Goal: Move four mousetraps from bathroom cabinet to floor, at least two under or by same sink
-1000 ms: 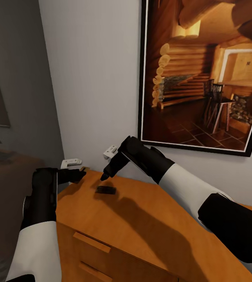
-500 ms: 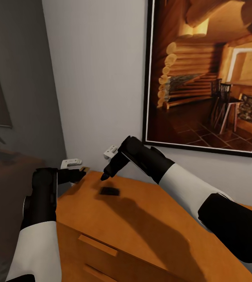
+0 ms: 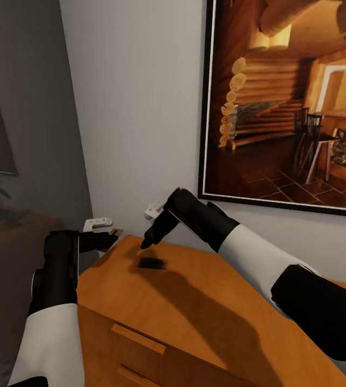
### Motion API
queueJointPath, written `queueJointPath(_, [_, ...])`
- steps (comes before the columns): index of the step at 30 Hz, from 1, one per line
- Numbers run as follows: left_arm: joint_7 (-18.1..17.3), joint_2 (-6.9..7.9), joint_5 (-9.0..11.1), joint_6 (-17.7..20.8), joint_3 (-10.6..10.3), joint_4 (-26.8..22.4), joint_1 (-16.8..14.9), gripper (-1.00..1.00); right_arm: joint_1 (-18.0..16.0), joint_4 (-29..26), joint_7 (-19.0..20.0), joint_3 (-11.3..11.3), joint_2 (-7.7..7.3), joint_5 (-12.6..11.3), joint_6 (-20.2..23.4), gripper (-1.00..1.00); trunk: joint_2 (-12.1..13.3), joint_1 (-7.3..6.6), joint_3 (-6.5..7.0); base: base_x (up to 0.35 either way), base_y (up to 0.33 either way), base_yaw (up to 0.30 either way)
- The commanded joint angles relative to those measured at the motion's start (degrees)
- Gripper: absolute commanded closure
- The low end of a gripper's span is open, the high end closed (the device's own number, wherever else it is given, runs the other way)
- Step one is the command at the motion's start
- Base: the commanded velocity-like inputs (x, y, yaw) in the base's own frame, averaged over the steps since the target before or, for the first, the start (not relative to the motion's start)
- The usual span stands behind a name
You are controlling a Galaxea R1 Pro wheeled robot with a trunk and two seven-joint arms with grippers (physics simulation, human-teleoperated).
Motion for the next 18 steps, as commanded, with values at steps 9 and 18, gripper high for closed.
queueJointPath(9, [-0.55, -0.06, -0.6, 0.11, 0.13, -0.04, -0.07, 1.0, -0.08, 2.99, -0.28, 0.5, 0.0, -0.37, 0.36, -1.0, -0.04, 0.0, -0.07, 0.0, 0.001, 0.0])
queueJointPath(18, [-0.55, -0.06, -0.6, 0.11, 0.13, -0.06, -0.07, 1.0, -0.08, 8.03, -0.19, 0.88, 0.0, -0.2, 0.36, -1.0, -0.04, 0.0, -0.07, 0.0, 0.0, 0.0])
